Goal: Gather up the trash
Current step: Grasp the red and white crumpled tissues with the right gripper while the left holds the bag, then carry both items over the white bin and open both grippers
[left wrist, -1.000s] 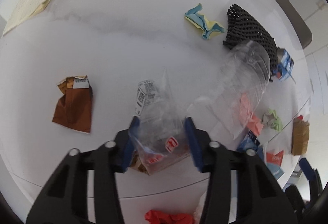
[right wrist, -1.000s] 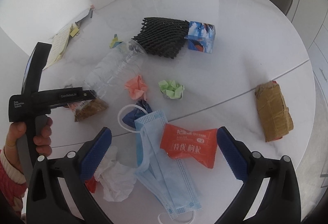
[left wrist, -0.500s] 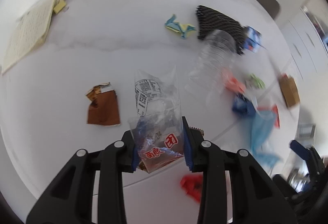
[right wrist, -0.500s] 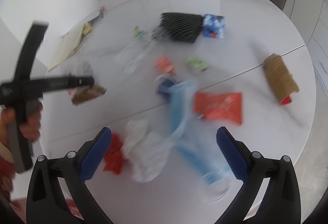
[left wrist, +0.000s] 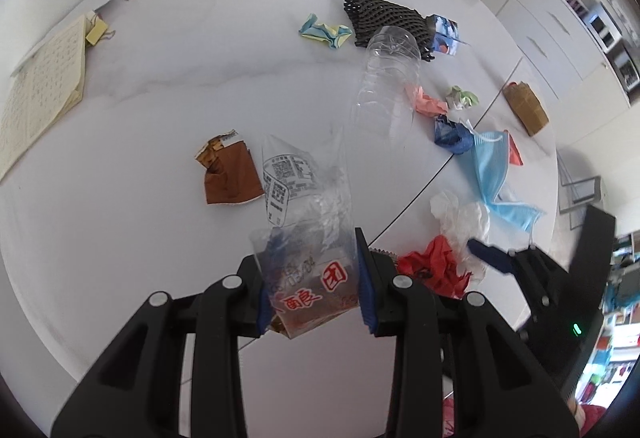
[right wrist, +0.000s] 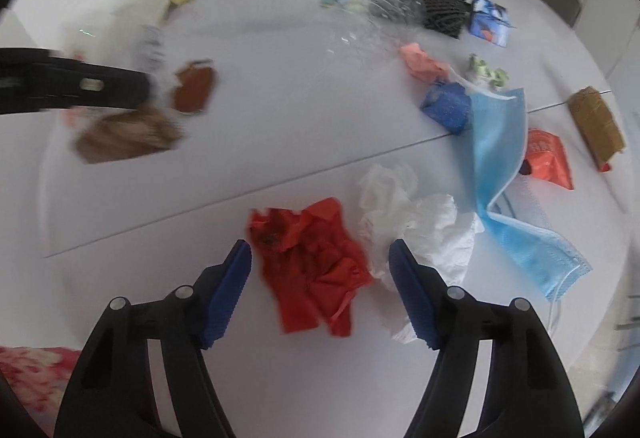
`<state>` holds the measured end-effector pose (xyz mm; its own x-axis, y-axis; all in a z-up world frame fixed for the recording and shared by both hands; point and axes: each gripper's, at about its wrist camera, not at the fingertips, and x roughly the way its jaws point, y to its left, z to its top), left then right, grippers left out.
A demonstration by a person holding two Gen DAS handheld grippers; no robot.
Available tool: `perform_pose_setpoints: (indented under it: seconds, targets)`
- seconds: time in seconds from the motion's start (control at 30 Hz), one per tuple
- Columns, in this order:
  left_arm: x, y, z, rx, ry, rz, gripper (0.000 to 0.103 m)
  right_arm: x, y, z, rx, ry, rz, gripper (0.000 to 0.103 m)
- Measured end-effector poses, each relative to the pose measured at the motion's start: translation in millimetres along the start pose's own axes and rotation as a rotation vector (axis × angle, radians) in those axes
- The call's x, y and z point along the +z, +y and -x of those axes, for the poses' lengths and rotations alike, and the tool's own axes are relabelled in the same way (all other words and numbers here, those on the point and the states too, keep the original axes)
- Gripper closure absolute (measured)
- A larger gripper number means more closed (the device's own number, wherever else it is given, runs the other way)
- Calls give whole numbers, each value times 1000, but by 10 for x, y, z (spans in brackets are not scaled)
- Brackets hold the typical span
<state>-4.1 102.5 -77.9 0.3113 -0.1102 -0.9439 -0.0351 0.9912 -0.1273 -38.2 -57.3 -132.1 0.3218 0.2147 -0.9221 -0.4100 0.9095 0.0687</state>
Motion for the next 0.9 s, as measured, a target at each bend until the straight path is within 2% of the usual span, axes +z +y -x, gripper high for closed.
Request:
perform_pose_setpoints:
  seconds: [0.1,0.17,0.2,0.27,0.6,0.9]
  targets:
    - [-37,13,39,-1,-13,-29,70,0,-41,-64,-4,6,-29,33]
    - [-68,27,69,-6,-21,-38,70,-2,-19,-75,6,9,-29,45]
    - [-80,33,83,-7,-24,-40,70,-8,-4,-71,15,12,-31,58]
    - [-107,49,117,-7,-30,-45,69,-7,8,-9,40,-1,-47,61]
    - [-229,43,306,-12,-69,-73,69,-32,-104,421,161,-83,-161,62]
    - [-280,-39,245,3,-63,-100,68,-126,-31,294,137,-50,-130,62]
